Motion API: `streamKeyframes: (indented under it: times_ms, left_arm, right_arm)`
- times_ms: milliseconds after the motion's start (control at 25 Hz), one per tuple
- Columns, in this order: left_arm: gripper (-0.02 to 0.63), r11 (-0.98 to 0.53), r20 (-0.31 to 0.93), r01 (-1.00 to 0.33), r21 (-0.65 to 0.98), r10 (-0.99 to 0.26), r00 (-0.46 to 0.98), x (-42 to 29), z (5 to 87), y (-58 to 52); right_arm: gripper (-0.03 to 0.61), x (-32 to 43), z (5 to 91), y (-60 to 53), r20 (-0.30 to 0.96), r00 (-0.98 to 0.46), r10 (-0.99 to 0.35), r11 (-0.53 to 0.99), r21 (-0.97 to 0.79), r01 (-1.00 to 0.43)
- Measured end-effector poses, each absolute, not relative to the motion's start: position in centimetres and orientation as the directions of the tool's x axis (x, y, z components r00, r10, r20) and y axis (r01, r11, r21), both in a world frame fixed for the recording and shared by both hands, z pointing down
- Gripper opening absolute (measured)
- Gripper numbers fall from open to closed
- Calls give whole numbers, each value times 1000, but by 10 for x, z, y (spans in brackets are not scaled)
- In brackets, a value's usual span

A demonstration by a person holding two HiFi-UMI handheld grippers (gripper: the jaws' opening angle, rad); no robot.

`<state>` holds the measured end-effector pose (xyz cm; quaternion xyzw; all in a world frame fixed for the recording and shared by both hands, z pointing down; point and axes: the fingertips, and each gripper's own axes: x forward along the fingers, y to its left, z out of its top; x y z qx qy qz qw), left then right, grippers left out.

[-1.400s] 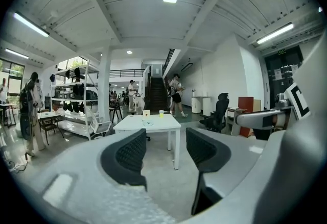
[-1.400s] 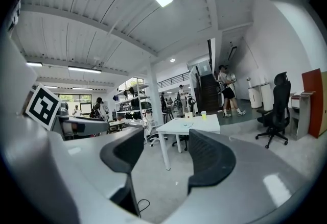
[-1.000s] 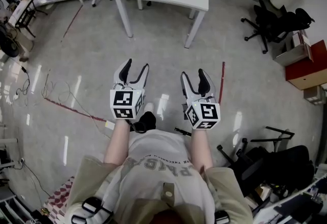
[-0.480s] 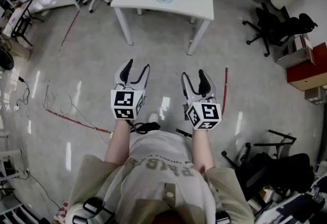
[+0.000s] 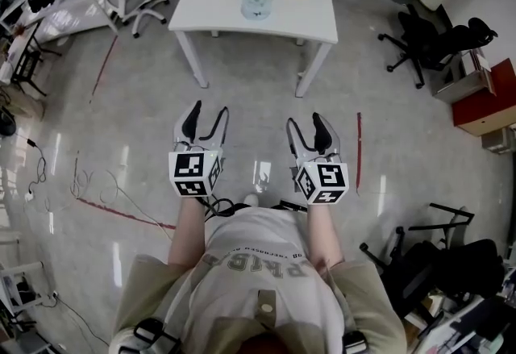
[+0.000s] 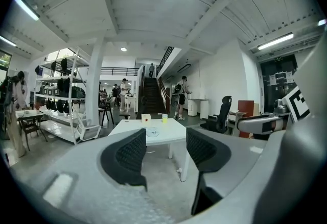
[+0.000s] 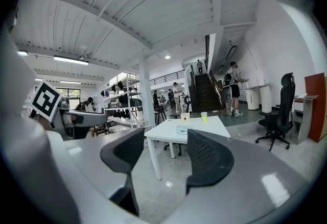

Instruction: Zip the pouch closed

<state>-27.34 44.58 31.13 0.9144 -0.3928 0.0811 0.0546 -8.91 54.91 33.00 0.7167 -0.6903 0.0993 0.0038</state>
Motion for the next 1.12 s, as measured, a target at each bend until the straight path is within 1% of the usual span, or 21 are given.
streamKeyframes:
  times_ms: [360,680,1120]
  left_arm:
    - [255,-695,205,-716,68,-693,691,-265,323,427]
    - [255,-691,246,-717,88,-683,688,-254,342,409]
    - [253,-637,269,-766,80,-727,632,-241,353,346]
  right_arm:
    - [249,-89,336,528,174,43,-984,-67,-136,-988]
    - [249,-83,348,509,208,39,-977,-69,-141,-988]
    - [249,-46,367,445,240,15,-971,-53,-152,-987]
